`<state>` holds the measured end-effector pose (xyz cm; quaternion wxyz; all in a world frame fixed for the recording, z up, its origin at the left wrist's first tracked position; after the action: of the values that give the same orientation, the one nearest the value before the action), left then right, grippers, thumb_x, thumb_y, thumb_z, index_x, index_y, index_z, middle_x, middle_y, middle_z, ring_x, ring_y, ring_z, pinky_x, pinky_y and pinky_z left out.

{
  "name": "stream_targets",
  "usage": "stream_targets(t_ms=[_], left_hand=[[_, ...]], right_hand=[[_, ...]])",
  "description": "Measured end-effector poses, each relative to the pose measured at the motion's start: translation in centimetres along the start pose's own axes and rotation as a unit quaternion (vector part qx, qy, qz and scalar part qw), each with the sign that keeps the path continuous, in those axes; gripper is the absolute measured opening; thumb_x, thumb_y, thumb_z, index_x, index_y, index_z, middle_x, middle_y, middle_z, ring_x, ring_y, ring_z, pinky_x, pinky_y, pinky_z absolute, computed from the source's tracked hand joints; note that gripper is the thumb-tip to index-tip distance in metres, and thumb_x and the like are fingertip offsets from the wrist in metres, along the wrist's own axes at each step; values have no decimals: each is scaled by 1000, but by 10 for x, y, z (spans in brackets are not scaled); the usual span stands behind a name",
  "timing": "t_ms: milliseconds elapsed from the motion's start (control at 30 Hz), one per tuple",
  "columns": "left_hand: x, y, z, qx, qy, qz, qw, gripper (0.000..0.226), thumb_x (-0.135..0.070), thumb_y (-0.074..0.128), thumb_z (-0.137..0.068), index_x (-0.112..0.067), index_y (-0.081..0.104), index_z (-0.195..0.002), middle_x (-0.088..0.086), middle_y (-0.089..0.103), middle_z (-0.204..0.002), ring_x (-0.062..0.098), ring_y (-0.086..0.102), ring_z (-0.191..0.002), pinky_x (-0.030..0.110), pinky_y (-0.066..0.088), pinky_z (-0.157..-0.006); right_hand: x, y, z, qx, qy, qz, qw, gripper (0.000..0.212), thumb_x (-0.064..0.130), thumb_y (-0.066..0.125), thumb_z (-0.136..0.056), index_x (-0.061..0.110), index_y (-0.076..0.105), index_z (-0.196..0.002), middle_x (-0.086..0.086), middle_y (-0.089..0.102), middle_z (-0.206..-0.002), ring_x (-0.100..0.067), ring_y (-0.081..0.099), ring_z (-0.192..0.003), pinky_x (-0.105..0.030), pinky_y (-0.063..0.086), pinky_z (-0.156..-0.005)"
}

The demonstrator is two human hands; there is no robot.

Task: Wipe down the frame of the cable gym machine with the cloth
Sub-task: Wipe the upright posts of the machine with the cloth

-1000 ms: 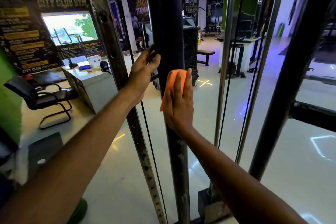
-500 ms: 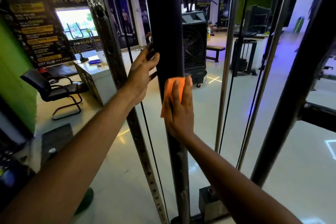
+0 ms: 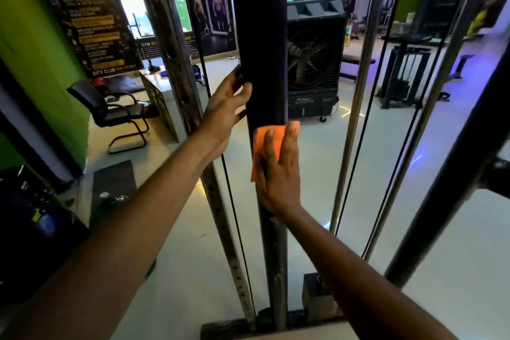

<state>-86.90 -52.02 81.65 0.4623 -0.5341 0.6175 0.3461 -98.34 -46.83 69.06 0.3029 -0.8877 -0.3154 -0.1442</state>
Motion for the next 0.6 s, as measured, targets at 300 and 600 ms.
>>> stream_targets(t_ms=[300,600], left_hand=[[-2,2,4,-7,9,3,1000,53,-29,56,-112,-37,44,-162,-15,57,-156,6,54,-142,40,46,-117],[9,-4,2,25,-4,6,1000,49,-32,55,-113,-38,47,-160,-15,58,-155,8,54,-143,42,47,-117]], right_hand=[[2,-7,-14,-27,-10,2,1000,73,41,46,-116,24,3,-173,-13,-16,-181,-41,-3,-168,-68,36,-124],[14,-21,-37,-70,-7,-12,997,79,27,59,-113,24,7,-172,-17,-9,-181,-40,-3,-168,-67,27,-128]])
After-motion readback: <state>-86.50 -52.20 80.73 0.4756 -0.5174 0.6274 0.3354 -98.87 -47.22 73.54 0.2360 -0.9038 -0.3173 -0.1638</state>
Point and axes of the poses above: each hand's wrist, its own z-axis away from the middle knuckle, its own y-axis out of the palm, x = y × z, the point moved 10 cm from there along -z, towards the middle knuckle
